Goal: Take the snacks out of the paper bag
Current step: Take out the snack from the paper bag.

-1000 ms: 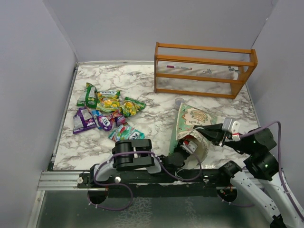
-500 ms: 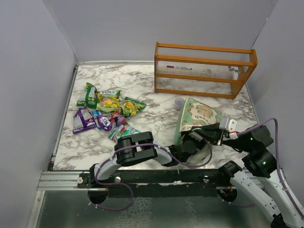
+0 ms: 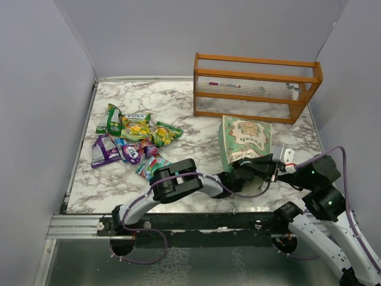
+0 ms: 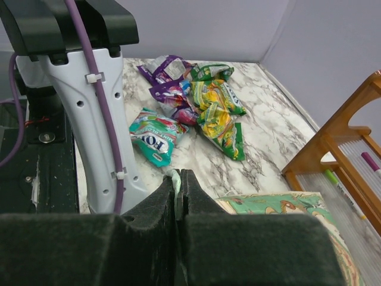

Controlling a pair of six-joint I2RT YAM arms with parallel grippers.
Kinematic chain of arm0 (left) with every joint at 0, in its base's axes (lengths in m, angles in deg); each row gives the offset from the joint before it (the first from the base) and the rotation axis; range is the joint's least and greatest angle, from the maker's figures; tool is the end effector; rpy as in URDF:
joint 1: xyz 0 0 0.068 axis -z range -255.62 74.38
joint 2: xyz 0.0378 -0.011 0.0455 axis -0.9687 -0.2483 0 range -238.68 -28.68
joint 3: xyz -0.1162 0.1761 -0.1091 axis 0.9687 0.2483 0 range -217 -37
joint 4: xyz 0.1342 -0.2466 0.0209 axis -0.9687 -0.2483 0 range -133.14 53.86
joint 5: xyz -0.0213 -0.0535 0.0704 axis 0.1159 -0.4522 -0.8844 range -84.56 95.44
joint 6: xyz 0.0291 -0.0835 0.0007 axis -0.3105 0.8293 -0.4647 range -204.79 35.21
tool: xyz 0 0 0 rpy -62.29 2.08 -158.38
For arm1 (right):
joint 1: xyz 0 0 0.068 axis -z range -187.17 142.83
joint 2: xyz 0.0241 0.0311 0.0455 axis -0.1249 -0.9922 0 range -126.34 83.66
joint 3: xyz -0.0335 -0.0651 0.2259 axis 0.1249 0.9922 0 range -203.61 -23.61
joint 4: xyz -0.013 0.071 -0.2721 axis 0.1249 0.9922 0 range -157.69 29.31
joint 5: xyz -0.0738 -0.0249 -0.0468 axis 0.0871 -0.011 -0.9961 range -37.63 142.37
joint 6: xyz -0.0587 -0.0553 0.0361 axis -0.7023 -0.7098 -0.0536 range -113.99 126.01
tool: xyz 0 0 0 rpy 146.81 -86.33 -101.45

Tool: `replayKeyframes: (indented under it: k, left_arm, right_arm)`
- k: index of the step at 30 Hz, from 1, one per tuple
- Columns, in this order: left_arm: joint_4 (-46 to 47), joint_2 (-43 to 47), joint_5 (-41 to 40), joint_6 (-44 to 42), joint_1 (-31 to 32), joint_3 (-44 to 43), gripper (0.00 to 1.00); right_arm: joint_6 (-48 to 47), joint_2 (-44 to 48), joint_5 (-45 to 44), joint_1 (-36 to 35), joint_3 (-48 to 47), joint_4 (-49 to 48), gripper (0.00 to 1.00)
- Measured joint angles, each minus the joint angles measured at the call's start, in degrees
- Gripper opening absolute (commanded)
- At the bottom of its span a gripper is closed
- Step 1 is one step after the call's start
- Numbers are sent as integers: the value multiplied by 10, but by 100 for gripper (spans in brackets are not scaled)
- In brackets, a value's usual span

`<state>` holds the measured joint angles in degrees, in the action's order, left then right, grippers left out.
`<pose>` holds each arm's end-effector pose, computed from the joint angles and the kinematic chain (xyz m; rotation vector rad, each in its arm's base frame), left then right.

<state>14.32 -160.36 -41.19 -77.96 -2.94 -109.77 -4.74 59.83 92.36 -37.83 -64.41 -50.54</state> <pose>0.1993 -0.4477 0.0675 0.3655 1.6434 -0.3475 0.1320 0.1369 0.3400 -1.0638 1.2396 0.8149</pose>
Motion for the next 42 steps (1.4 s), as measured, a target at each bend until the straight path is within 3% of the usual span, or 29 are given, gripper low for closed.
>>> replayKeyframes:
  k: [2,6,8,14,16,17,28,38,42]
  left_arm:
    - [-1,-6,-8,-2,-7,-19,95]
    - [1,-8,-24,-7,-22,-29,73]
    - [5,-8,-30,-12,-31,-24,57]
    - [45,-2,-23,-45,-40,25,25]
    - [61,11,-4,-51,-39,61,6]
    - [70,17,4,-53,-39,76,3]
    - [171,117,138,-46,-11,250,0]
    - [175,191,199,-34,60,320,0]
    - [133,228,199,-33,87,333,0]
  right_arm:
    - [0,0,0,0,0,0,2]
    - [-1,0,0,0,0,3,2]
    - [-3,1,0,0,0,11,2]
    - [-12,12,-2,0,0,29,2]
    - [-16,20,-7,0,0,30,2]
    - [-16,23,-12,0,0,31,2]
    - [-27,39,-65,0,7,38,2]
    - [-28,31,-125,0,8,39,2]
    - [-23,30,-169,0,8,40,2]
